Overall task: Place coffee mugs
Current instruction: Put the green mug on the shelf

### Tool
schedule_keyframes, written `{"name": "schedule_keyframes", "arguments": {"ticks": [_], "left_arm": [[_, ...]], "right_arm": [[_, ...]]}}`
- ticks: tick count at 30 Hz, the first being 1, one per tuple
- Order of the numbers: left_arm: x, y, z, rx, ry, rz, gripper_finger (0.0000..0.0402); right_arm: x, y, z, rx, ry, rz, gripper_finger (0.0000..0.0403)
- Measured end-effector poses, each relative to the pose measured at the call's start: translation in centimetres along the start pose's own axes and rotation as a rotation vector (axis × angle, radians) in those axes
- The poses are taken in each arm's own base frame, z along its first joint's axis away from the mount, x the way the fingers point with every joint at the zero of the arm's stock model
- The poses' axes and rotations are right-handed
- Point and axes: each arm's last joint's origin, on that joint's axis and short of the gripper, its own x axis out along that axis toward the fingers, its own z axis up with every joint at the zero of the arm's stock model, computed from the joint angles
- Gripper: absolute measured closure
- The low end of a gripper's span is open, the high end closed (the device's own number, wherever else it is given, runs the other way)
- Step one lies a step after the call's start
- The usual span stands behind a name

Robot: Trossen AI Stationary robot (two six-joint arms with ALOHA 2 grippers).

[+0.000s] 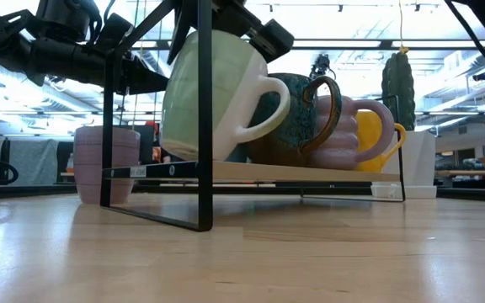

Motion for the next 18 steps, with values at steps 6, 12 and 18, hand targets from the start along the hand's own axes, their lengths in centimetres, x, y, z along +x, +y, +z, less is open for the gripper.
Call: {"name": "schedule_keyframes", "arguments": {"ticks": [6,12,18], "left_arm": [[0.0,0.0,0.0,0.0,0.0,0.0,0.026],[0.0,-0.05,-0.15,-0.001,0.015,-0.005,0.026],[-0.01,-0.11,-0.31,-0.005,0.032,-0.011,0.026]], "right_arm": [[0.01,0.12,0.03,-0.022,-0.004,0.013,0.0342],[0.01,0.11,0.09,-0.044,-0.005,0.013,0.0326],[0.01,0.11,0.07,-0.041,0.003,0.015,0.0276]]}}
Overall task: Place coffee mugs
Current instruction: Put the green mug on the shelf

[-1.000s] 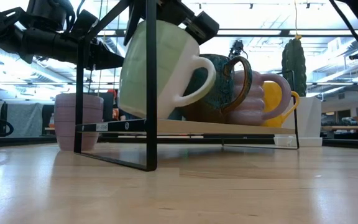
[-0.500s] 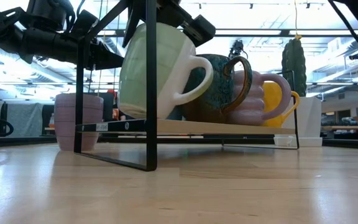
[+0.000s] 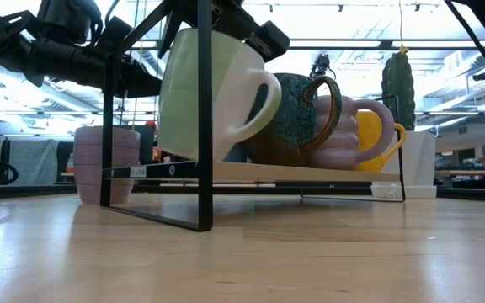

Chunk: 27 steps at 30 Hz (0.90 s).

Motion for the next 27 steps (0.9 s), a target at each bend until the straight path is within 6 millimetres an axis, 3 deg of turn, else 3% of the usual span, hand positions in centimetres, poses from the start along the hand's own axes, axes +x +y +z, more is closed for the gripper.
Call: {"name": "schedule_keyframes", "arguments": {"ticks": [5,18,27], "left_arm": [[0.0,0.0,0.0,0.0,0.003,-0.001,0.026],[0.0,0.0,0.0,-0.014,0.002,-0.001,0.026],[0.0,-0.2,0.1,-0.018,-0.013,-0.033,0.026]], "right_arm": [[-0.1,-0.1,0.4,0.012,-0.005,0.003,0.025],[-0.7,-0.3,1.6,0.015,0.035,0.029,0.0249],[-4.7,-0.9,1.4,-0.081,-0.033,-0.02,0.025]]}}
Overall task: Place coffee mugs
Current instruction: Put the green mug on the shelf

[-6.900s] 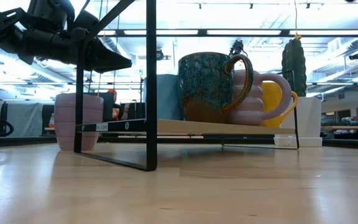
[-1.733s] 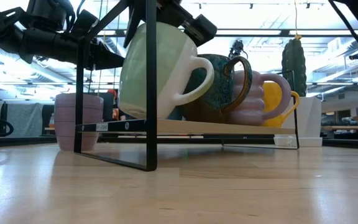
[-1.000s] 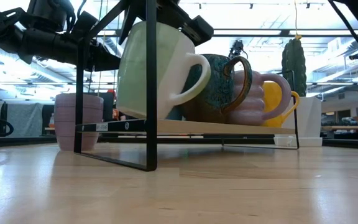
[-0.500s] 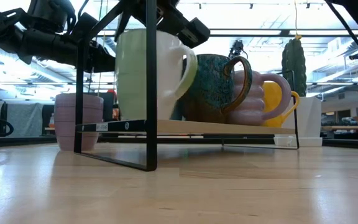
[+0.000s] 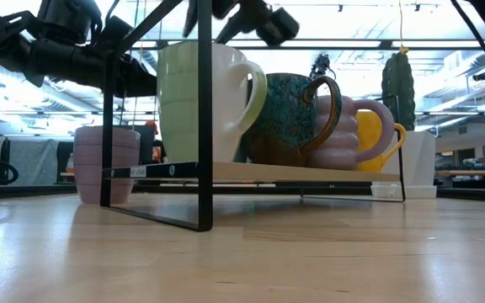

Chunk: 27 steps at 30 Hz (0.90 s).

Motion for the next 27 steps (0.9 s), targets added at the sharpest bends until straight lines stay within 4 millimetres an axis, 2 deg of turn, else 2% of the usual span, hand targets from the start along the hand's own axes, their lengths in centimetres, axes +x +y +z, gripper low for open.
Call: {"name": "schedule_keyframes", "arguments": {"ticks": [4,10,17,27], "left_arm": [[0.0,-0.7,0.3,0.003,-0.035,-0.083,0.026],[0.0,-1.8,1.2,0.01,-0.054,-0.17,0.026],[0.0,-2.2,1.6,0.011,-0.082,-0.189,0.026],[0.0,-2.1,1.7,0.011,-0.077,-0.158,0.026]], "right_arm": [[-1.4,0.0,-1.2,-0.166,0.029,-0.015,0.025],[-2.0,-0.3,-4.4,-0.347,0.103,-0.133,0.025],[-2.0,0.4,-6.4,-0.299,0.087,-0.138,0.025],[0.4,0.2,-8.8,-0.225,0.067,-0.183,0.025]]}}
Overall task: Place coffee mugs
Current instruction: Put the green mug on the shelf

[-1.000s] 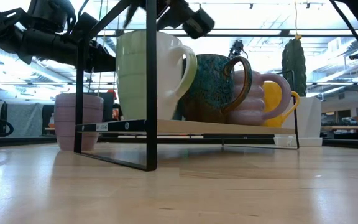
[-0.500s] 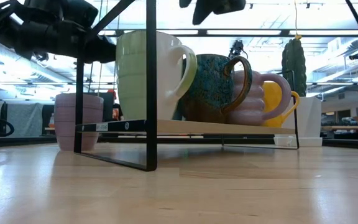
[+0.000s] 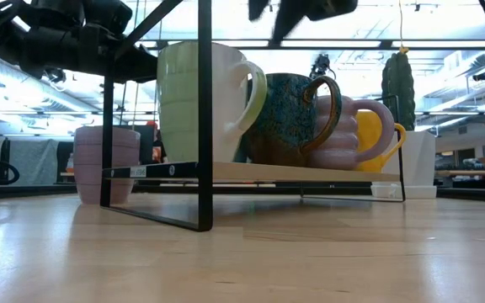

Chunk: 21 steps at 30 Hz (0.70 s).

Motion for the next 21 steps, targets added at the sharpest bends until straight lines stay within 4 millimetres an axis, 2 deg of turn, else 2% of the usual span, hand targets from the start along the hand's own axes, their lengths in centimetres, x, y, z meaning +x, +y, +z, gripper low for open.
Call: {"name": "schedule_keyframes", "arguments": {"ticks": [6,14,17,21], "left_arm": [[0.0,0.0,0.1,0.001,-0.008,0.004,0.026],[0.0,0.1,0.2,0.026,-0.015,0.017,0.026],[0.0,0.1,0.2,0.026,-0.015,0.017,0.026],[0.0,0.1,0.2,0.027,-0.016,0.017,0.026]], "right_arm": [[0.4,-0.1,-0.1,0.017,-0.025,-0.022,0.025],[-2.2,1.3,0.5,0.011,-0.077,0.108,0.025],[-2.5,1.5,-0.1,0.034,-0.047,0.128,0.025],[-2.0,2.0,-1.5,0.06,-0.012,0.125,0.025]]}}
